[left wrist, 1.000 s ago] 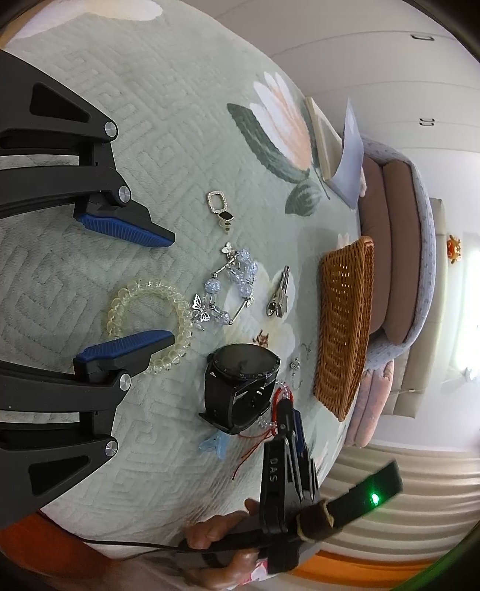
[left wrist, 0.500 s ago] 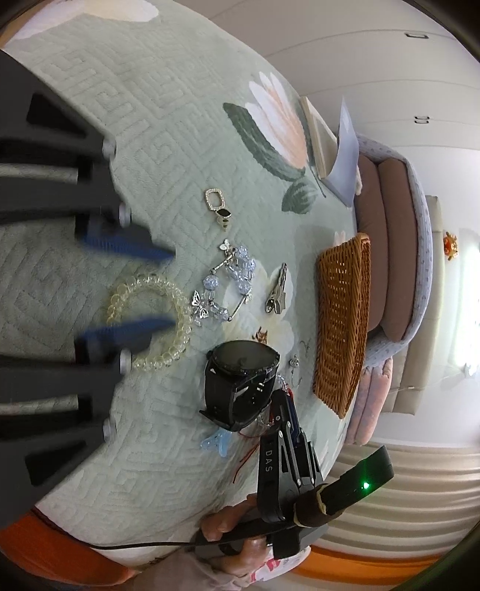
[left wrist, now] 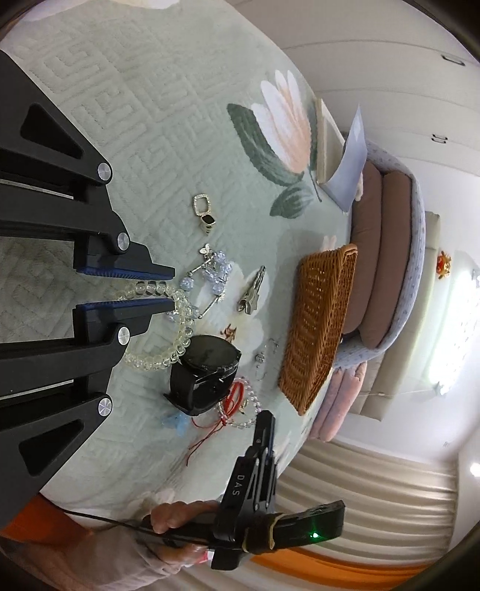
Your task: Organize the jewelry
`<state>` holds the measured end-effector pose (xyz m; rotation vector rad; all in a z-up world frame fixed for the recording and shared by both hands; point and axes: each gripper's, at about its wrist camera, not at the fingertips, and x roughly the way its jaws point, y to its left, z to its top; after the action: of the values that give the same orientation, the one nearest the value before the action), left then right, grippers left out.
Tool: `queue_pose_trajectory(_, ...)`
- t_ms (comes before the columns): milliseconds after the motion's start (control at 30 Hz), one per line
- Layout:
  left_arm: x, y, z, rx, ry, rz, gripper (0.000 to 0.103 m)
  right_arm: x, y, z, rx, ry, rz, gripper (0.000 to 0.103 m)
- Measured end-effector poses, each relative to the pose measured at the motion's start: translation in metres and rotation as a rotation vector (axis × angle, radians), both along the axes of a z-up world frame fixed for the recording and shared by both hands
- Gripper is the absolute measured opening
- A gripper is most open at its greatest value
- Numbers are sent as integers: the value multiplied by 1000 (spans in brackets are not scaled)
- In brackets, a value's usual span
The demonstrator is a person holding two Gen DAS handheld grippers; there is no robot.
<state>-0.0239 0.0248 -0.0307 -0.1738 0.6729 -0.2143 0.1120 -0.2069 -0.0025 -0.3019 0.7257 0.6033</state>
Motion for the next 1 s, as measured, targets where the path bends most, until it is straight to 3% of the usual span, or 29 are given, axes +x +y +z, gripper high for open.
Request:
queue_pose_trajectory(133,3,2,-4,-3,14,5,10,-1,-4,-4,-18,-24,-38,7)
queue_pose_trajectory(300,2,2,-2,-6,6,6,10,-4,-12,11,50,-30,-60,6)
queue_pose_trajectory(567,12,1,35,-9,-82,-8,10,-12,-1,47,44,-107,-51,6)
queue_pose_trajectory(800,59,-13,82,21,-172,-51,10,7,1,79,73,-172,-80,6)
queue_pose_trajectory(967,120,-24,109,19,-191,-77,10,41,3,101,107,-223,-127,6)
queue_pose_trajectory(1000,132,-27,112,30,-191,-75,10,48,4,104,117,-227,-136,3)
